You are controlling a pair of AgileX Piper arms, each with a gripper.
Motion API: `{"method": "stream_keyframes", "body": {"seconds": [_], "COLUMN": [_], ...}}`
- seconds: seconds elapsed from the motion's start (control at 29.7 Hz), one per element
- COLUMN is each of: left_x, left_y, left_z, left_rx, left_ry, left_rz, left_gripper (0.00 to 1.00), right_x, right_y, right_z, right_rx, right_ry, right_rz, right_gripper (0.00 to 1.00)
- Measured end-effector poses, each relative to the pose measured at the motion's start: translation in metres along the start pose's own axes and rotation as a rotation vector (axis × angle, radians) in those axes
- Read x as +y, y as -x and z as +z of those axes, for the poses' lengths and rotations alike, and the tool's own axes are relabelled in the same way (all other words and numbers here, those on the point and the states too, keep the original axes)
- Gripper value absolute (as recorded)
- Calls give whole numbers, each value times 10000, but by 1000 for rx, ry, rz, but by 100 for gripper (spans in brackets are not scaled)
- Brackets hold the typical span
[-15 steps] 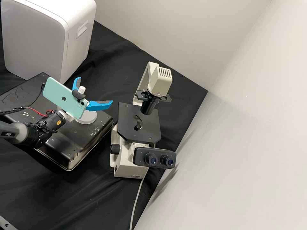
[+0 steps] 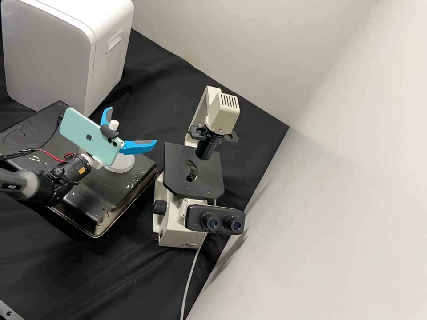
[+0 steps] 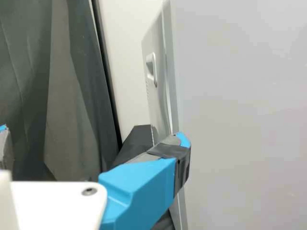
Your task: Place the petri dish on the microscope
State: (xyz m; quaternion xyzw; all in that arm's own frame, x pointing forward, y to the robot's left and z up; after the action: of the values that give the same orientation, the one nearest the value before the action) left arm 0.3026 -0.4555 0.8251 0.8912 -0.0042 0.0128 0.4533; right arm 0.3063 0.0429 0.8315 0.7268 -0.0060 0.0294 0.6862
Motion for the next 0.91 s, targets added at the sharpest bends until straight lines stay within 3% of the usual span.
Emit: {"method": "stream_keyframes", "body": {"seconds": [0.2, 0.34, 0.54, 0.74, 0.91], "left_x": [-112, -152, -243, -353, -418], "left_y": [198, 358, 621, 924, 1104], "left_z": [-19, 12, 165, 351, 444], "left_rx": [5, -17, -114, -221, -249], "left_ry": [-2, -8, -28, -28, -8], "left_rz": [-41, -34, -43, -72, -99], "left_gripper": [100, 100, 100, 100, 100], "right_x": [0, 0, 0, 0, 0], "right_y": [0, 0, 0, 0, 0], "right_z": [0, 0, 0, 0, 0], "right_rx": [0, 0, 0, 0, 0], "right_ry": [0, 0, 0, 0, 0], "right_rz": [0, 0, 0, 0, 0], "right_gripper": [100, 100, 100, 100, 100]}}
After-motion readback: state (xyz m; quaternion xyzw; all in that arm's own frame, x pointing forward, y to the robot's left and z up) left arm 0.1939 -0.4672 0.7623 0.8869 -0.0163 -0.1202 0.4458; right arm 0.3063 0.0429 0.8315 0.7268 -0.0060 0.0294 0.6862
